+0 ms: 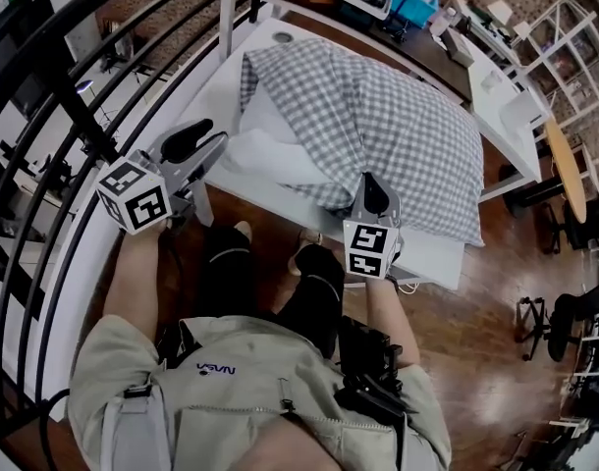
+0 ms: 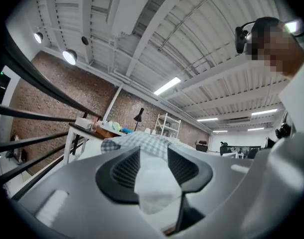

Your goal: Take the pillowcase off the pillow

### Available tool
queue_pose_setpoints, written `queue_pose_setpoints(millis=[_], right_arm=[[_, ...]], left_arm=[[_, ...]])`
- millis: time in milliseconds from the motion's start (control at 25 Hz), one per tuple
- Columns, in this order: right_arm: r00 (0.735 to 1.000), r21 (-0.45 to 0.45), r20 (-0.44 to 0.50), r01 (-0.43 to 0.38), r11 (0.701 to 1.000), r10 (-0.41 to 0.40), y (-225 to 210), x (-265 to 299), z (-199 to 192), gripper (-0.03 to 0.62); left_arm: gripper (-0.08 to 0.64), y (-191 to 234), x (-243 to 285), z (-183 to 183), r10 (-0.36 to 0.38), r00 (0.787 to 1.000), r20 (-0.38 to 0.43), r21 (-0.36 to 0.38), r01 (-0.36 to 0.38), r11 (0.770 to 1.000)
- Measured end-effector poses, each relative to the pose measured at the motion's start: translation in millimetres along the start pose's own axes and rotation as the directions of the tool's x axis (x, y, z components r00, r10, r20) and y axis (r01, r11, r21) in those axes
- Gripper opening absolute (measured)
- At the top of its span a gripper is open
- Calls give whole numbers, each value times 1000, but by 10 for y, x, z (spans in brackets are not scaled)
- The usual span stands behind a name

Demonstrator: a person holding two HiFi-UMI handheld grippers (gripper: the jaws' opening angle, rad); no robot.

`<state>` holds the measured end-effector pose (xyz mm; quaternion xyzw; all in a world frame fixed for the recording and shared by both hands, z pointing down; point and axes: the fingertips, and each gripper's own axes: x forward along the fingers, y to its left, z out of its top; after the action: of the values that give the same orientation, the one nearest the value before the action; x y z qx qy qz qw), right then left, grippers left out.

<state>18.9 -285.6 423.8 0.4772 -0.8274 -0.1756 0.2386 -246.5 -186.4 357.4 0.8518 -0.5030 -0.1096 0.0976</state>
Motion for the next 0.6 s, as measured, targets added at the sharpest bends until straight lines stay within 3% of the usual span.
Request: queue_pose_setpoints(millis=[80,160,240,360,440,480,600], right_arm=[[1000,13,3,-9,1000,9,-6,15,14,6],[1000,36,4,-24,999,24,7,16,24,6],[999,60,0,-46,997,46,24,2,24,6],[995,111,-11,-98,989,100,23,-29,42,8],[990,142,-14,-135,981,139,12,-67,100,8],[987,153,-9,-157,976,160,15,-96,152,10],[964,161,39,-268,950,265,123,-244,405,41]], left_arm=[[212,68,234,86,-2,1000,-26,45,3,999],[289,270,561,-20,18,992,-124,52,-11,999],[322,498,878,-214,13,971,-238,17,-9,1000],[371,636,1239,-515,-85,931,-356,-95,55,994],[369,568,1371,-574,-156,922,-354,-162,104,981],[335,520,1403,-567,-178,923,-342,-173,125,977],[206,455,1400,-517,-168,933,-319,-135,131,982]])
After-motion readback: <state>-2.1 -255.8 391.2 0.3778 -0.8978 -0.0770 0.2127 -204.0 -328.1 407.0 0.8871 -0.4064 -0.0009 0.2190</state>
